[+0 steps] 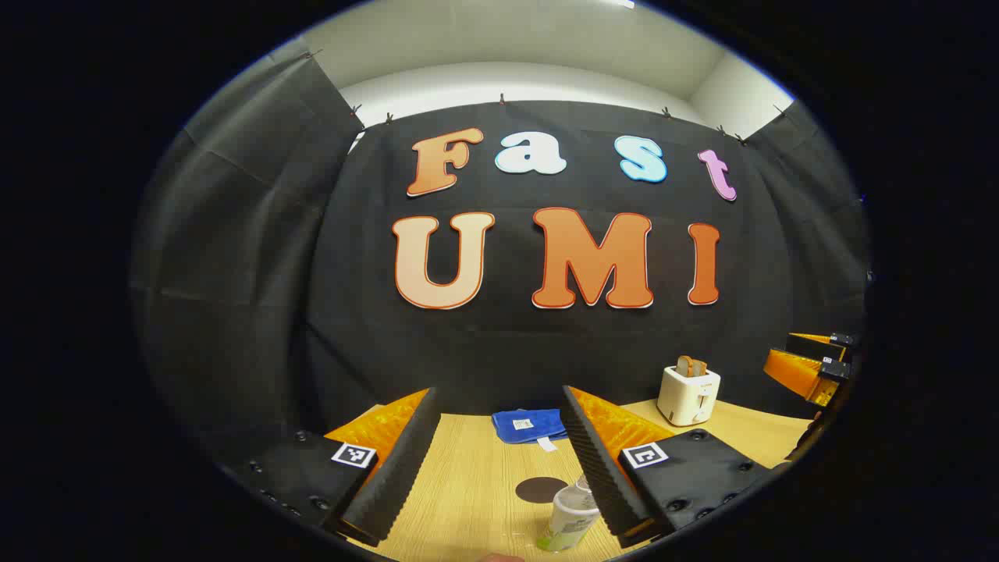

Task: Open the teacup lid with one hand, grasp the water bottle and pour water into the teacup with the other hand; after pouring, place the water bottle on the coaster and then close the teacup lid.

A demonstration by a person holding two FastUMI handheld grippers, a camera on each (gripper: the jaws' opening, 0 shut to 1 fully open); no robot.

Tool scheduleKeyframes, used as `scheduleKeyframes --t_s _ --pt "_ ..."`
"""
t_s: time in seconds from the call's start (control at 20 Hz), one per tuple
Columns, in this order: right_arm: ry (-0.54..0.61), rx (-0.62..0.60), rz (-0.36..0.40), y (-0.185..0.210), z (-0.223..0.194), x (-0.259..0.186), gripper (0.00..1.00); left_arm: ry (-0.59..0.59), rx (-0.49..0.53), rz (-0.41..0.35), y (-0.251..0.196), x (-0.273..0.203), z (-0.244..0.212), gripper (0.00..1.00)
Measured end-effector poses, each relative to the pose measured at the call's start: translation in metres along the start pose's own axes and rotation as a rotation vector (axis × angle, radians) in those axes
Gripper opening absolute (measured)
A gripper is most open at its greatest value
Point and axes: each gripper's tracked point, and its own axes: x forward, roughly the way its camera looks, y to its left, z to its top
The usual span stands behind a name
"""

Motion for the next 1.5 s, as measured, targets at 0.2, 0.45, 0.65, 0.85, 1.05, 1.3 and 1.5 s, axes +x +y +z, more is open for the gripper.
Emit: scheduleKeyframes --t_s 0.2,0.45,0.65,0.85,1.05,1.3,1.5 --pt "0.018 -0.004 0.003 0.001 -0.006 0.002 0.95 -0.044 0.001 -0.021 -0.007 -0.001 0.012 0.99" --pt "0.003 -0.032 0.004 0.001 -0.003 0.003 0.95 -0.076 -0.022 -0.014 -0.005 -0.002 0.020 0.99" --pt "0.007 -0.050 0.004 -0.002 -0.007 0.005 0.95 -0.110 -0.049 -0.018 -0.006 -0.004 0.030 0.99" --pt "0.016 -0.044 0.009 -0.001 -0.010 0.003 0.96 -0.153 -0.089 -0.040 -0.008 -0.009 0.041 0.99" --pt "0.030 -0.028 0.012 0.000 -0.016 0.005 0.96 -0.174 -0.162 -0.103 -0.020 -0.013 0.045 0.99" --pt "0.045 -0.022 0.019 0.002 -0.023 0.003 0.96 -0.214 -0.136 -0.031 -0.004 -0.015 0.046 0.99" --pt "0.058 -0.015 0.044 0.009 -0.030 0.002 0.96 -0.240 -0.140 -0.063 -0.014 -0.019 0.052 0.98"
